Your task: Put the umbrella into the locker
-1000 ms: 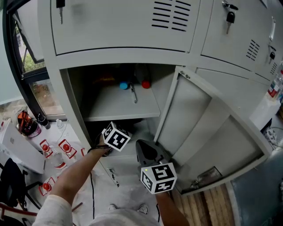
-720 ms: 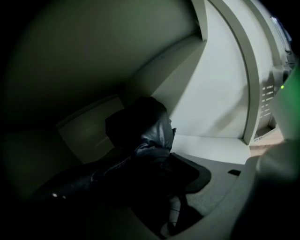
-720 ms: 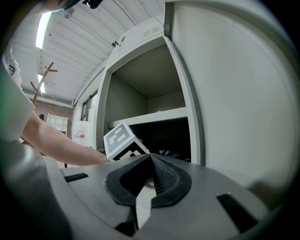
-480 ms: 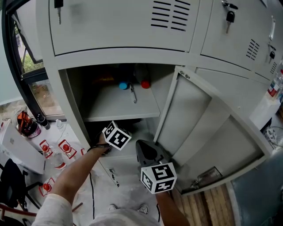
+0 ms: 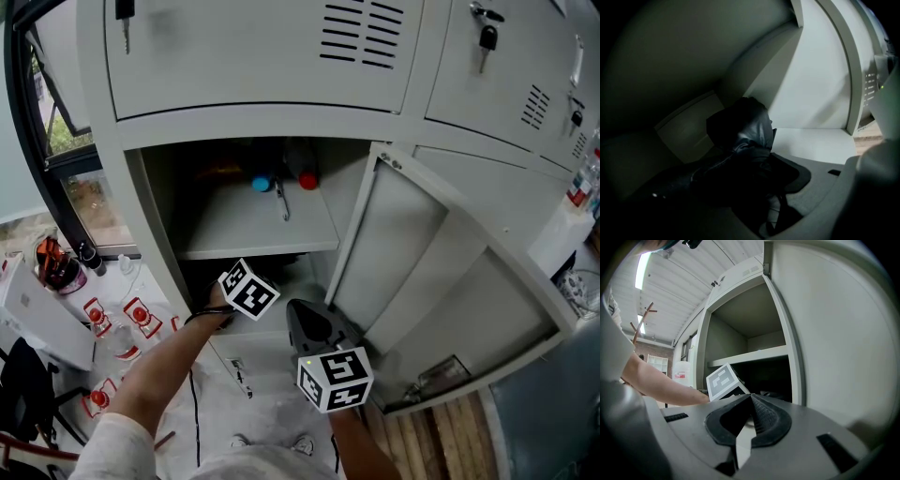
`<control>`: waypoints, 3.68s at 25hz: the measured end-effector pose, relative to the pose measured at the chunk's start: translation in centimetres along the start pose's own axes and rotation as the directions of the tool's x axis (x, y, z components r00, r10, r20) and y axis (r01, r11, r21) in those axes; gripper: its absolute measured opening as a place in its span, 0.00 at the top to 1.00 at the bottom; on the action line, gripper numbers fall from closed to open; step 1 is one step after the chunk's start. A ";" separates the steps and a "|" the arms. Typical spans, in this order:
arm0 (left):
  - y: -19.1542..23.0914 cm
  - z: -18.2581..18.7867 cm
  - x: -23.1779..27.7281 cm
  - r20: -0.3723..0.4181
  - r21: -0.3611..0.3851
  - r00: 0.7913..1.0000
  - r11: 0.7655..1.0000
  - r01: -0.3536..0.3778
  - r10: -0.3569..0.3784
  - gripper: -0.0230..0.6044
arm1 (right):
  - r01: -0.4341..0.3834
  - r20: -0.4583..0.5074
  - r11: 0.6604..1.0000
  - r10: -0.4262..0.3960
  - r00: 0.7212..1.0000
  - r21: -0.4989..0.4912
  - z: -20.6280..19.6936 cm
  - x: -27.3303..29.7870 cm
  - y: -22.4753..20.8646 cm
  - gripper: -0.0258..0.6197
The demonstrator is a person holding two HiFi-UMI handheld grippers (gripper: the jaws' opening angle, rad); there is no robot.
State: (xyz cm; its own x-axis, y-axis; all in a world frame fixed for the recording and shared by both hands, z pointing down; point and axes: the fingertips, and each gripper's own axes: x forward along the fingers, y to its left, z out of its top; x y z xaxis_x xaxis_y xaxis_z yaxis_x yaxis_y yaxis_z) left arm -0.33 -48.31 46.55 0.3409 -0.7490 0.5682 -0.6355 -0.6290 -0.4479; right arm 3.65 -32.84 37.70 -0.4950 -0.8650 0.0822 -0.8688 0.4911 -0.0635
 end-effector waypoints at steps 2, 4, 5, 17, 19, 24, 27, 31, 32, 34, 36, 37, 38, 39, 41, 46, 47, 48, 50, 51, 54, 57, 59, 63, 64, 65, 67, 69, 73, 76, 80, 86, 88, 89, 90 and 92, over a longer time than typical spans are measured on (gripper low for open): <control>0.0 -0.1 0.1 -0.006 0.006 1.000 1.000 -0.003 0.003 0.56 | 0.000 -0.002 1.000 0.000 1.000 0.000 -0.1 0.0 0.0 0.96; 0.0 -0.2 0.2 -0.017 0.014 1.000 1.000 -0.004 0.004 0.56 | 0.000 -0.003 1.000 0.000 1.000 0.001 -0.2 0.1 0.0 0.96; 0.0 -0.3 0.3 -0.022 0.018 1.000 1.000 -0.004 0.004 0.56 | 0.000 -0.004 1.000 0.001 1.000 0.002 -0.2 0.1 0.0 0.96; -0.2 -0.9 0.7 -0.060 0.060 0.998 0.998 -0.006 0.010 0.56 | 0.004 -0.015 1.000 -0.004 1.000 0.004 -0.6 0.2 -0.2 0.96; -0.2 -1.1 0.8 -0.065 0.081 0.998 0.997 -0.011 0.017 0.56 | 0.005 -0.016 1.000 -0.005 1.000 0.004 -0.7 0.2 -0.3 0.96; -0.3 -1.3 1.0 -0.078 0.087 0.997 0.996 -0.001 0.008 0.56 | 0.004 -0.022 1.000 -0.004 1.000 0.006 -0.8 0.3 -0.2 0.96; -0.5 -1.7 1.2 -0.103 0.123 0.995 0.992 0.006 0.006 0.56 | 0.002 -0.024 1.000 -0.002 1.000 0.008 -0.9 0.4 -0.2 0.96; -0.5 -1.7 1.3 -0.106 0.129 0.994 0.992 0.008 0.006 0.56 | 0.003 -0.027 1.000 -0.003 1.000 0.012 -1.1 0.5 -0.3 0.96; -0.5 -1.8 1.3 -0.107 0.128 0.994 0.992 0.009 0.005 0.56 | 0.002 -0.028 1.000 -0.002 1.000 0.013 -1.2 0.6 -0.3 0.96; -0.5 -1.8 1.3 -0.108 0.128 0.994 0.992 0.010 0.004 0.56 | -0.001 -0.029 1.000 0.001 1.000 0.013 -1.2 0.6 -0.3 0.96; -0.5 -1.8 1.3 -0.109 0.129 0.994 0.992 0.011 0.003 0.56 | -0.001 -0.030 1.000 0.001 1.000 0.013 -1.2 0.7 -0.3 0.96; -0.5 -1.8 1.3 -0.108 0.130 0.994 0.991 0.011 0.004 0.56 | 0.001 -0.029 1.000 0.000 1.000 0.014 -1.2 0.7 -0.4 0.96; -0.5 -1.7 1.3 -0.107 0.132 0.994 0.991 0.009 0.005 0.56 | 0.002 -0.029 1.000 -0.001 1.000 0.014 -1.2 0.7 -0.4 0.96; -0.5 -1.7 1.3 -0.106 0.134 0.994 0.991 0.008 0.006 0.56 | 0.003 -0.030 1.000 -0.002 1.000 0.015 -1.2 0.7 -0.5 0.96; -0.5 -1.8 1.2 -0.105 0.136 0.994 0.991 0.006 0.009 0.56 | 0.003 -0.030 1.000 -0.002 1.000 0.015 -1.2 0.7 -0.5 0.96; -0.5 -1.7 1.2 -0.098 0.147 0.995 0.989 -0.005 0.020 0.55 | 0.000 -0.030 1.000 0.001 1.000 0.014 -1.1 0.6 -0.5 0.96; -0.5 -1.7 1.2 -0.098 0.148 0.995 0.989 -0.007 0.022 0.55 | 0.001 -0.030 1.000 0.000 1.000 0.013 -1.1 0.6 -0.6 0.96; -0.5 -1.7 1.2 -0.098 0.147 0.995 0.989 -0.008 0.022 0.55 | 0.001 -0.030 1.000 -0.001 1.000 0.012 -1.0 0.6 -0.6 0.96; -0.4 -1.7 1.2 -0.097 0.142 0.995 0.990 -0.011 0.025 0.54 | 0.002 -0.030 1.000 -0.002 1.000 0.009 -1.0 0.5 -0.7 0.96; -0.3 -1.7 1.1 -0.096 0.141 0.995 0.990 -0.013 0.027 0.53 | 0.003 -0.030 1.000 -0.002 1.000 0.009 -1.0 0.4 -0.7 0.96; -0.1 -1.6 1.0 -0.087 0.142 0.995 0.989 -0.031 0.043 0.50 | 0.001 -0.032 1.000 -0.001 0.999 0.009 -1.0 0.4 -0.6 0.96; 0.0 -1.6 1.0 -0.078 0.141 0.996 0.989 -0.038 0.049 0.47 | -0.004 -0.036 1.000 0.004 0.999 0.007 -1.2 0.4 -0.4 0.96; 0.0 -1.6 0.9 -0.076 0.141 0.996 0.989 -0.036 0.047 0.46 | -0.007 -0.036 1.000 0.007 0.999 0.007 -1.2 0.4 -0.3 0.96; 0.0 -1.5 0.9 -0.073 0.147 0.996 0.988 -0.041 0.052 0.46 | -0.005 -0.030 1.000 0.006 1.000 0.006 -0.9 0.3 -0.4 0.96; 0.0 -1.5 0.9 -0.072 0.151 0.996 0.988 -0.043 0.054 0.46 | -0.005 -0.027 1.000 0.005 1.000 0.006 -0.8 0.3 -0.4 0.96; -0.1 -1.5 0.8 -0.072 0.155 0.996 0.987 -0.044 0.055 0.46 | -0.004 -0.024 1.000 0.004 1.000 0.006 -0.7 0.3 -0.4 0.96; -0.2 -1.5 0.8 -0.069 0.163 0.996 0.986 -0.045 0.057 0.46 | -0.003 -0.020 1.000 0.003 1.000 0.006 -0.6 0.2 -0.5 0.96; -0.3 -1.3 0.6 -0.061 0.165 0.997 0.985 -0.043 0.054 0.46 | -0.002 -0.019 1.000 0.002 1.000 0.007 -0.6 0.2 -0.6 0.96; -0.4 -0.5 0.3 -0.040 0.105 0.999 0.994 -0.030 0.035 0.47 | 0.000 -0.015 1.000 0.000 1.000 0.014 -0.5 0.1 -0.7 0.96; -0.3 0.0 -0.1 -0.026 0.059 0.999 0.998 -0.031 0.033 0.47 | 0.002 -0.008 1.000 -0.002 1.000 0.018 -0.3 0.2 -0.8 0.96; -0.3 0.4 -0.8 0.001 0.049 0.999 0.997 -0.052 0.052 0.47 | 0.004 -0.001 1.000 -0.004 1.000 0.021 -0.1 0.2 -0.9 0.96; -0.4 1.0 -1.9 0.039 0.024 0.997 0.998 -0.060 0.059 0.49 | -0.002 0.000 1.000 0.002 1.000 0.023 -0.1 0.3 -0.6 0.96; -0.5 1.3 -2.3 0.057 0.017 0.997 0.998 -0.058 0.057 0.50 | -0.003 0.000 1.000 0.003 1.000 0.023 -0.1 0.4 -0.5 0.96; -0.5 1.6 -2.6 0.067 0.015 0.996 0.998 -0.057 0.055 0.50 | -0.003 0.000 1.000 0.003 1.000 0.023 -0.1 0.4 -0.4 0.96; -0.6 1.8 -2.8 0.077 0.014 0.996 0.998 -0.055 0.053 0.50 | -0.003 0.000 1.000 0.003 1.000 0.023 -0.1 0.4 -0.4 0.96; -0.7 2.1 -3.2 0.096 0.008 0.994 0.999 -0.048 0.047 0.50 | -0.003 0.000 1.000 0.003 1.000 0.023 -0.1 0.3 -0.3 0.96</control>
State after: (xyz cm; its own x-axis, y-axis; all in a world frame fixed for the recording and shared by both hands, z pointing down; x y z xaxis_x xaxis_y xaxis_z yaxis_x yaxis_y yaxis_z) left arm 0.48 -45.87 43.60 0.3757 -0.7939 0.4780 -0.6454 -0.5943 -0.4799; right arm 3.76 -33.27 37.82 -0.4972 -0.8637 0.0821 -0.8669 0.4908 -0.0870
